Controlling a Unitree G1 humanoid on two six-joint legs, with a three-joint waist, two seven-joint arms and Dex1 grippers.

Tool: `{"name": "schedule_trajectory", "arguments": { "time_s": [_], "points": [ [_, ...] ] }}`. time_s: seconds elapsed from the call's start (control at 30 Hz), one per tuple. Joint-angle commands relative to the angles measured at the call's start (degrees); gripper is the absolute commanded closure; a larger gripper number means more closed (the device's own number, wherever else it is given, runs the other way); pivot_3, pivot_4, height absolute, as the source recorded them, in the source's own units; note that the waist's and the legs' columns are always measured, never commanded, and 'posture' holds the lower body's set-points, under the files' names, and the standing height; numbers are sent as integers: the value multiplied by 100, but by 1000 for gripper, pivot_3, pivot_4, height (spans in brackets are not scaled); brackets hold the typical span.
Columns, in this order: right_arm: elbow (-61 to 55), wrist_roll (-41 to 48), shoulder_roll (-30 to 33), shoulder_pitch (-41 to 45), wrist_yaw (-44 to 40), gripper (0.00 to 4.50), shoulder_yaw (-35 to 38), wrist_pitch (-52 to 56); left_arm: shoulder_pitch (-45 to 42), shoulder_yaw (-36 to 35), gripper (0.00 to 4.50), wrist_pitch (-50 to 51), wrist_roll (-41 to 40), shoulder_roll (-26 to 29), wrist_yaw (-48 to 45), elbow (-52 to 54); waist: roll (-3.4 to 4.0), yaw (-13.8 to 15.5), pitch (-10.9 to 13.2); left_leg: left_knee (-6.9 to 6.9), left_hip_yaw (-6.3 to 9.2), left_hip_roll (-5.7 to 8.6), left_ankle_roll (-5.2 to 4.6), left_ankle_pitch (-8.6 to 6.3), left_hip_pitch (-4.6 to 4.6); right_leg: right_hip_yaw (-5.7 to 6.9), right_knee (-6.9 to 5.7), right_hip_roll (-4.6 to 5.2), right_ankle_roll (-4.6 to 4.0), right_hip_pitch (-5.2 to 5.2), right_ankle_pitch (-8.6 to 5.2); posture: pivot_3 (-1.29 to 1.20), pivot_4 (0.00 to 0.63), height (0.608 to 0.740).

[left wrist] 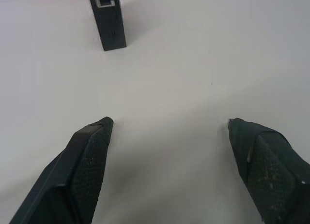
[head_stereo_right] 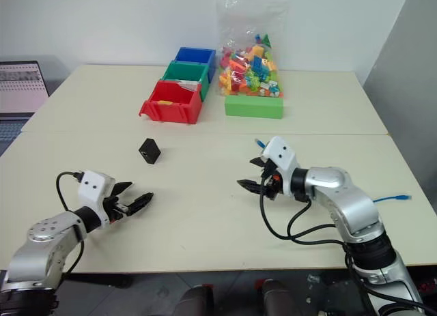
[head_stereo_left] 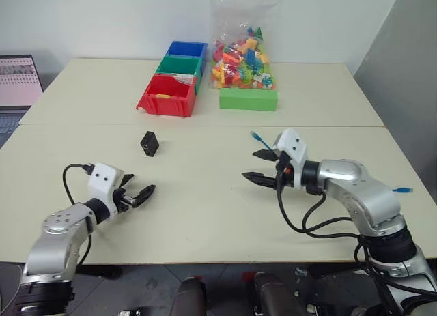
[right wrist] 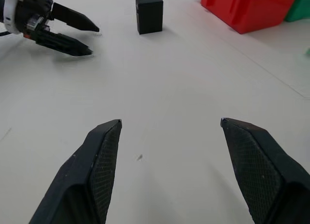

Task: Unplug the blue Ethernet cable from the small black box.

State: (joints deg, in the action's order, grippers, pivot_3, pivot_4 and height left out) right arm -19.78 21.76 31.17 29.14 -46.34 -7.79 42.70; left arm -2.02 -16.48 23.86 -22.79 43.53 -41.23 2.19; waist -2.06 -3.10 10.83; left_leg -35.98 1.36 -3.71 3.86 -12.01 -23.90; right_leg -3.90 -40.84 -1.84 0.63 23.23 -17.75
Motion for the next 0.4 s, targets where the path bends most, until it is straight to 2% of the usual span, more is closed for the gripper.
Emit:
{"name": "schedule_trajectory", "arguments": {
  "time_s": [0.03, 0.2, 0.4],
  "points": [
    [-78, 374, 345, -32, -400, 1039, 548, -156, -6, -593, 472, 212, -369, 581, -541, 445, 1, 12, 1, 0, -2, 2, 0, 0, 1, 0, 1, 1, 0, -1, 0, 0, 150, 740],
    [197, 541, 701, 0, -691, 1039, 812, -256, -32, -914, 472, 724, -768, 1046, -925, 695, 2, 1, 1, 1, -8, 1, -1, -1, 0, -3, 6, 1, 0, 0, -1, 0, 150, 740],
    [347, 514, 767, 36, -743, 1039, 825, -393, -98, -988, 472, 920, -882, 1140, -1046, 813, 4, -4, 2, 2, -8, -1, -2, -1, 1, -6, 6, 0, 0, 2, -2, 0, 150, 740]
  ]
}}
